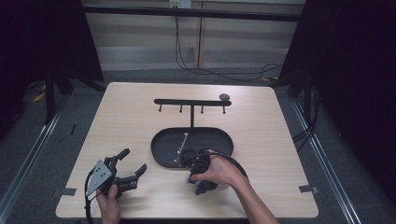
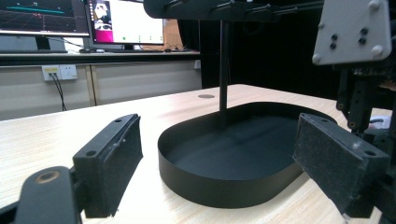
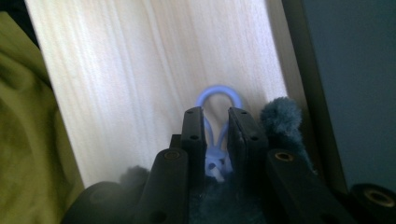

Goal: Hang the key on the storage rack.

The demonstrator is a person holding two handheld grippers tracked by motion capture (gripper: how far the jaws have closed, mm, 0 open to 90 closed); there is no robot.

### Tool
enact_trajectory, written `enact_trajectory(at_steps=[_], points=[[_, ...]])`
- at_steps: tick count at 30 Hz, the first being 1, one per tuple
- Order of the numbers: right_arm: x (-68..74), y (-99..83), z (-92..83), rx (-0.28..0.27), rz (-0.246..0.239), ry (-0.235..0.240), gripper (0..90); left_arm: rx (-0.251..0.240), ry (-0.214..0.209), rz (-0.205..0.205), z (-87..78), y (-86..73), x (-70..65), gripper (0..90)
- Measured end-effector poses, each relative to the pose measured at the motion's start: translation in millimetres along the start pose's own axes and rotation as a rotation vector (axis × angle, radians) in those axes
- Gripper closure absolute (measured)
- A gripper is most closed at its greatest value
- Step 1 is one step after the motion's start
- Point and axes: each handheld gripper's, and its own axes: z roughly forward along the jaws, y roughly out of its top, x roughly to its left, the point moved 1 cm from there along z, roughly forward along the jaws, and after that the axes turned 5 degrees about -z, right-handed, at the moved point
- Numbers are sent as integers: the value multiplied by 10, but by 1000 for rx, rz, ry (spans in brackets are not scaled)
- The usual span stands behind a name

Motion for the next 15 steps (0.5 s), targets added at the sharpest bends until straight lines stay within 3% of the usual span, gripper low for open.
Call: enact_trajectory(at_steps=[3,7,10,15], points=[[-24,5,37,17,4,-22,766,-1,1,1,0,1,1,153],[-67,7,58,37,1,-17,750,0,0,0,-1,0,0,152],[-64,13,55,64,-12,17,747,-1,1,1,0,0,1,153],[-51,30,72,90,-43,28,755,0,0,-1,0,0,0,153]])
